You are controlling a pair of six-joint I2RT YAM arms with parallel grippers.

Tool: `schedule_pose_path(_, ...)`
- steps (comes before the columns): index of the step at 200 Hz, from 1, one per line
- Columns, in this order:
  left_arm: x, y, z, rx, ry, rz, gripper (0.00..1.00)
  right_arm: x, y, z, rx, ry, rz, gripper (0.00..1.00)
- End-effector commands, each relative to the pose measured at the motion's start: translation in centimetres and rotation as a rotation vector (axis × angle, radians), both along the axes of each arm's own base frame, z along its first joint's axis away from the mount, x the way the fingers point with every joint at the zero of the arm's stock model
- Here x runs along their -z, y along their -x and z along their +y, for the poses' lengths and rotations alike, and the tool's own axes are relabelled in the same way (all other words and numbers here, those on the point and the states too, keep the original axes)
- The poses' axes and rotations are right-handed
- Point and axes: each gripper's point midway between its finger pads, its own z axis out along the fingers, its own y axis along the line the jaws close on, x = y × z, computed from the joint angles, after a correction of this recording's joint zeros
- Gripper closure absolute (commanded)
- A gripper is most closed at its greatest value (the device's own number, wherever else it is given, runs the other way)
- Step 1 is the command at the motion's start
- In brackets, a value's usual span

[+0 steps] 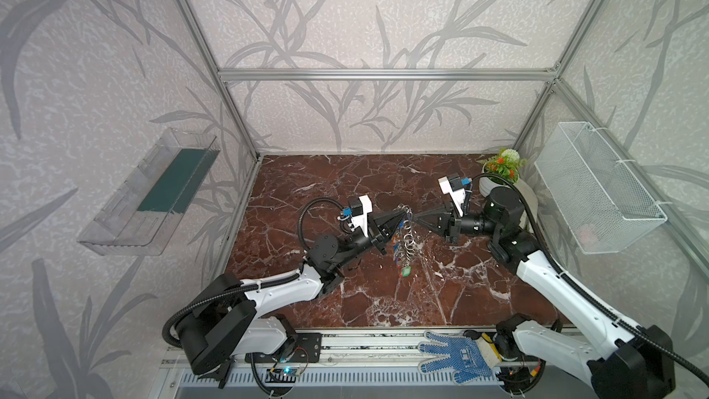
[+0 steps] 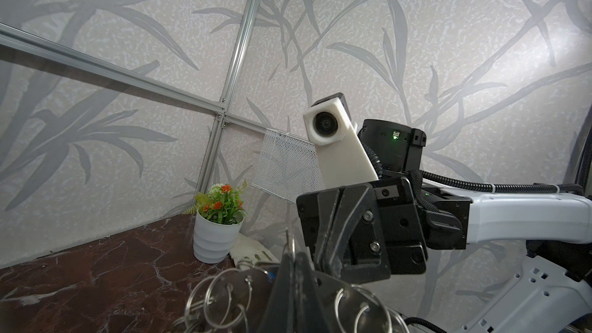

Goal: Put the keys on the keyring

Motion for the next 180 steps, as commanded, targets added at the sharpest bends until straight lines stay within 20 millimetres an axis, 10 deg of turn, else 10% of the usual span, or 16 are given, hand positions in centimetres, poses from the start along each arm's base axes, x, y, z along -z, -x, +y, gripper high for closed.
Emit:
schedule_pose_path(1, -3.1, 1.3, 1.0, 0.024, 0.107, -0.075, 1.0, -1.8, -1.5, -1.8, 0.105, -0.024, -0.027, 0.85)
schedule_pose_path(72, -3.0, 1.9, 0.6, 0.066, 0.098, -0.077, 1.0, -4.7, -0.8, 1.0, -0.055, -0.068, -0.106, 0.63)
schedule_pose_path(180, -3.3, 2.2, 0.8, 0.068, 0.105, -0.083, 1.0, -2.6, 0.1, 2.4, -0.132, -0.066, -0.073, 0.74)
